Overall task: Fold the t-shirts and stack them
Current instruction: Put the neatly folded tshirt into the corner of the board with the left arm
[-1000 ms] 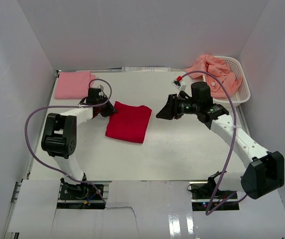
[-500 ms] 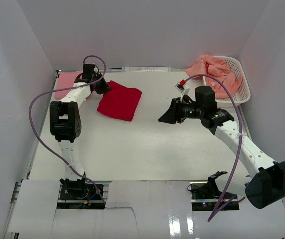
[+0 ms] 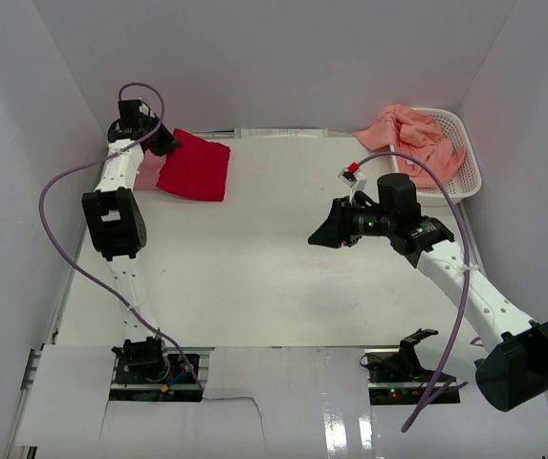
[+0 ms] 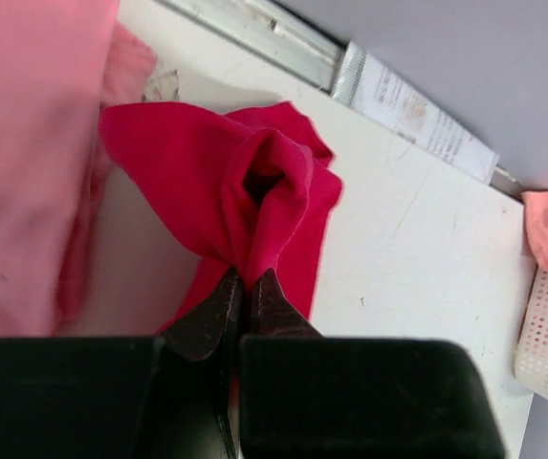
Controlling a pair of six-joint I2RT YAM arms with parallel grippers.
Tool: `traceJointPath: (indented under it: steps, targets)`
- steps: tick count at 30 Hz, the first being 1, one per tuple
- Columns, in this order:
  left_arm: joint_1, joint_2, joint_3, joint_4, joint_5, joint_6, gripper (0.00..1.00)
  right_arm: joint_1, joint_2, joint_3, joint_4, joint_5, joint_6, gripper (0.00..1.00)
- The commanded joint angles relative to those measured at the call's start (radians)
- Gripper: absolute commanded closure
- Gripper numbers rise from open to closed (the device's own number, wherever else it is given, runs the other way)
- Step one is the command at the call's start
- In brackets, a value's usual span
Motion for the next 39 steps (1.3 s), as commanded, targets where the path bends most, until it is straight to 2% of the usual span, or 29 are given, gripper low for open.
traceJointPath:
  steps: [1,7,14,20,28,30,32,39]
  targets:
    - [0.009,-0.034,0.08,-0.021,0.049,0.009,1.0,-0.004,-0.027,-0.015,-0.003,0.001,-0.001,0.55]
    - [0.064,-0.039,0.129,-0.032,0.048,0.018,1.0,-0.004,-0.03,-0.038,-0.004,-0.005,0.014,0.55]
    - [0.181,-0.004,0.189,-0.006,0.136,-0.015,1.0,-0.004,-0.044,-0.047,-0.043,0.0,0.01,0.54]
    - [0.218,0.018,0.246,0.016,0.167,-0.011,1.0,-0.004,-0.036,-0.082,-0.014,-0.014,0.027,0.55]
    - [0.281,0.087,0.209,0.071,0.19,0.002,1.0,-0.003,-0.042,-0.102,-0.004,-0.02,0.037,0.55]
    - [0.288,0.116,0.214,0.074,0.161,0.006,1.0,-0.004,-0.045,-0.102,-0.006,-0.022,0.037,0.55]
    - [0.293,0.131,0.203,0.077,0.111,0.014,0.94,-0.004,-0.044,-0.102,-0.008,-0.025,0.039,0.55]
    - [0.304,0.136,0.188,0.082,-0.04,0.029,0.92,-0.004,-0.048,-0.102,-0.017,-0.028,0.045,0.55]
